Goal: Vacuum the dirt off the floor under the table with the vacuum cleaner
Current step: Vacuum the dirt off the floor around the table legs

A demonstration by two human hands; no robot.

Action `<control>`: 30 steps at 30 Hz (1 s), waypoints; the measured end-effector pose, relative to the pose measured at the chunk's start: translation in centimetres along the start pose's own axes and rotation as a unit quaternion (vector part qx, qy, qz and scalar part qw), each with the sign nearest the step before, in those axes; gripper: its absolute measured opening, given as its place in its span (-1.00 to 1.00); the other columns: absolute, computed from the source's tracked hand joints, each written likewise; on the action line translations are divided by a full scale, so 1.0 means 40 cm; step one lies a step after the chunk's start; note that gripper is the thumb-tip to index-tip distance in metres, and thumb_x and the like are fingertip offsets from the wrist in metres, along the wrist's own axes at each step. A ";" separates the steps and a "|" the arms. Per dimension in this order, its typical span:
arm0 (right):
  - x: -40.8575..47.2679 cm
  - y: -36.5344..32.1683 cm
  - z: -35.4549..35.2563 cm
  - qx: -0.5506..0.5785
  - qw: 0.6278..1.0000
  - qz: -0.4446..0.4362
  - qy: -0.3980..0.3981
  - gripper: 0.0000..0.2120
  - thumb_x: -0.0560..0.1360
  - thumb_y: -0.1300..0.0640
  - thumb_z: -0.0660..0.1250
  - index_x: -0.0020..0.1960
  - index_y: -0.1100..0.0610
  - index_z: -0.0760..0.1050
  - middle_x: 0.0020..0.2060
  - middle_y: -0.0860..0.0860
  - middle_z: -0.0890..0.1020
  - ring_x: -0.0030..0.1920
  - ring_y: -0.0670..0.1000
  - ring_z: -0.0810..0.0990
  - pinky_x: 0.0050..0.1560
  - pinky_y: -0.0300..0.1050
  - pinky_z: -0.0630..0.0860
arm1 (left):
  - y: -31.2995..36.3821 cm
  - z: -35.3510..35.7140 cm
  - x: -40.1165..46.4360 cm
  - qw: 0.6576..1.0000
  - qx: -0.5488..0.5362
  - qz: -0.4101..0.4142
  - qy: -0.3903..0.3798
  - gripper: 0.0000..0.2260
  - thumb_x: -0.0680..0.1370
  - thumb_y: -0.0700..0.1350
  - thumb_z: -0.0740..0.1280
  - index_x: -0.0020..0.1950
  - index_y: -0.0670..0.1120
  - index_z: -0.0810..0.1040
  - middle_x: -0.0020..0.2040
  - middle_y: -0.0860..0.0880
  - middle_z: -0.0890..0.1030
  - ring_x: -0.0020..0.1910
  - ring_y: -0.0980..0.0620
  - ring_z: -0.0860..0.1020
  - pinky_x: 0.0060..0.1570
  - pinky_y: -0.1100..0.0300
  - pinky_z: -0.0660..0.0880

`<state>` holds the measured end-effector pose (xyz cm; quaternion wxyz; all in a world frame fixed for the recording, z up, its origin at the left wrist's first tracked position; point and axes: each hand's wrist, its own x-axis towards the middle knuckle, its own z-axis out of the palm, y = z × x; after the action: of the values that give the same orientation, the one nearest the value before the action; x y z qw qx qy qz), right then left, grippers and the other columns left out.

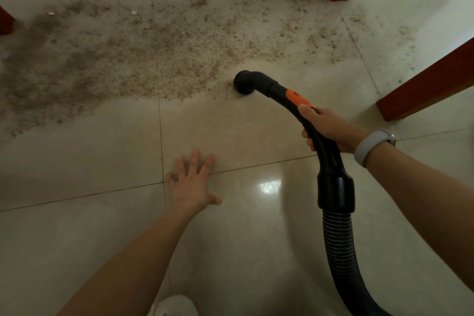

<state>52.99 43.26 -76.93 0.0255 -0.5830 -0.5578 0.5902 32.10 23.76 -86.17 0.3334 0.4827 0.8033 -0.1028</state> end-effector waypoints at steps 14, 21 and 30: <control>-0.059 0.000 0.060 -0.013 0.998 -0.011 -0.059 -0.67 0.61 -0.05 0.13 0.13 0.22 0.38 -0.40 0.08 0.47 -0.52 -0.02 0.46 -0.51 -0.20 0.49 | 0.002 -0.001 -0.003 1.000 -0.004 0.000 0.005 -0.03 0.39 0.18 0.44 0.54 0.17 -0.21 0.54 0.02 -0.34 0.51 -0.17 -0.30 0.44 -0.22 -0.08; -0.042 -0.022 0.085 -0.069 0.997 -0.033 -0.024 -0.72 0.62 -0.05 0.11 0.02 0.18 0.37 -0.39 0.07 0.47 -0.54 -0.03 0.46 -0.51 -0.19 0.49 | -0.001 0.002 -0.001 1.000 -0.005 0.001 0.002 -0.03 0.40 0.19 0.43 0.54 0.18 -0.22 0.54 0.03 -0.34 0.51 -0.16 -0.30 0.44 -0.22 -0.10; 0.010 -0.043 0.063 -0.053 0.997 -0.028 0.046 -0.70 0.62 -0.05 0.12 0.06 0.20 0.35 -0.38 0.08 0.46 -0.51 0.01 0.46 -0.56 -0.20 0.47 | -0.003 0.005 0.002 1.000 -0.006 0.002 0.003 -0.04 0.40 0.19 0.43 0.53 0.18 -0.22 0.53 0.03 -0.34 0.51 -0.17 -0.31 0.43 -0.24 -0.12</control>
<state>49.96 42.60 -76.77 0.0363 -0.5943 -0.6023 0.5317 32.06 23.65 -86.42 0.3339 0.4828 0.8039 -0.0958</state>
